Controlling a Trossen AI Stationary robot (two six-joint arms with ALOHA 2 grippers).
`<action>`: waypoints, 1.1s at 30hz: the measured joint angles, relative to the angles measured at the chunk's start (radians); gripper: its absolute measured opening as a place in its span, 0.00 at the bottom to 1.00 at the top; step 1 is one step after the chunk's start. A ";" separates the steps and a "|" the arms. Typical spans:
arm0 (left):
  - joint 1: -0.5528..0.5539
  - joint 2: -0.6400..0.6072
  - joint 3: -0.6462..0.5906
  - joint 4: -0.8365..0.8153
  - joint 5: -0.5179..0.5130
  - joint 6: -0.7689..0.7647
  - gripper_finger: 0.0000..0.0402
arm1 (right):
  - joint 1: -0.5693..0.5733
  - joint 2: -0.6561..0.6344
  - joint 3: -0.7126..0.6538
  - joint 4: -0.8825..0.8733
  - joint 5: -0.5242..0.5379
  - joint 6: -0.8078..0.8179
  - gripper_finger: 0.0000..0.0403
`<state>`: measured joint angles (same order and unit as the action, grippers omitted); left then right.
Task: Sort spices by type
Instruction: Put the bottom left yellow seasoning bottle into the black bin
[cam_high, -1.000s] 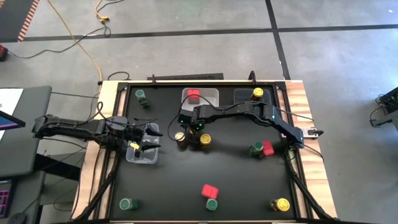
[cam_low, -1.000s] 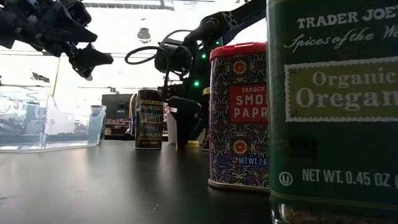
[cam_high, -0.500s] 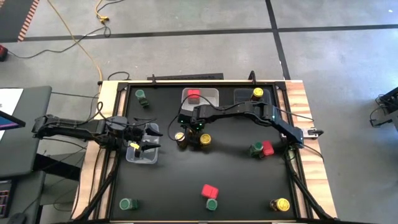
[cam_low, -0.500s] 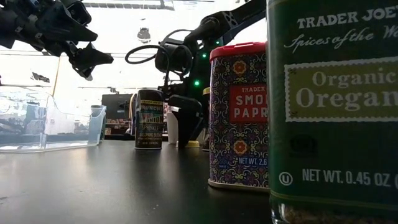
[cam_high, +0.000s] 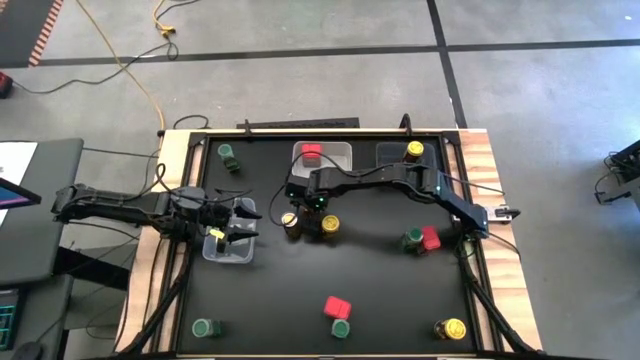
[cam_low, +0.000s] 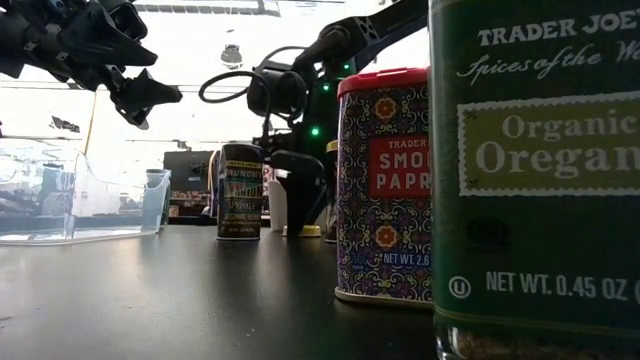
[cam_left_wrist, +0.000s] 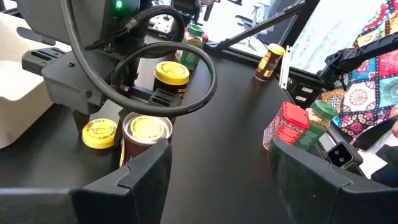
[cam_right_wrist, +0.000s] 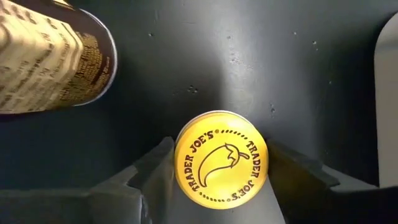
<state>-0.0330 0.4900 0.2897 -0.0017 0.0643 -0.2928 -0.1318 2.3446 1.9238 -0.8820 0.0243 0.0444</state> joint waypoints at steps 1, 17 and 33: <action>0.000 0.000 0.000 0.000 0.000 0.000 0.63 | 0.000 0.001 0.007 -0.011 0.000 0.000 0.62; 0.000 0.000 0.000 0.000 0.000 -0.109 0.63 | 0.000 0.000 0.168 -0.244 0.001 -0.054 0.62; 0.000 0.001 0.000 -0.011 0.000 -0.149 0.63 | -0.001 -0.117 0.382 -0.471 0.040 -0.159 0.62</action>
<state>-0.0330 0.4908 0.2897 -0.0127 0.0639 -0.4415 -0.1326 2.2273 2.3062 -1.3527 0.0643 -0.1146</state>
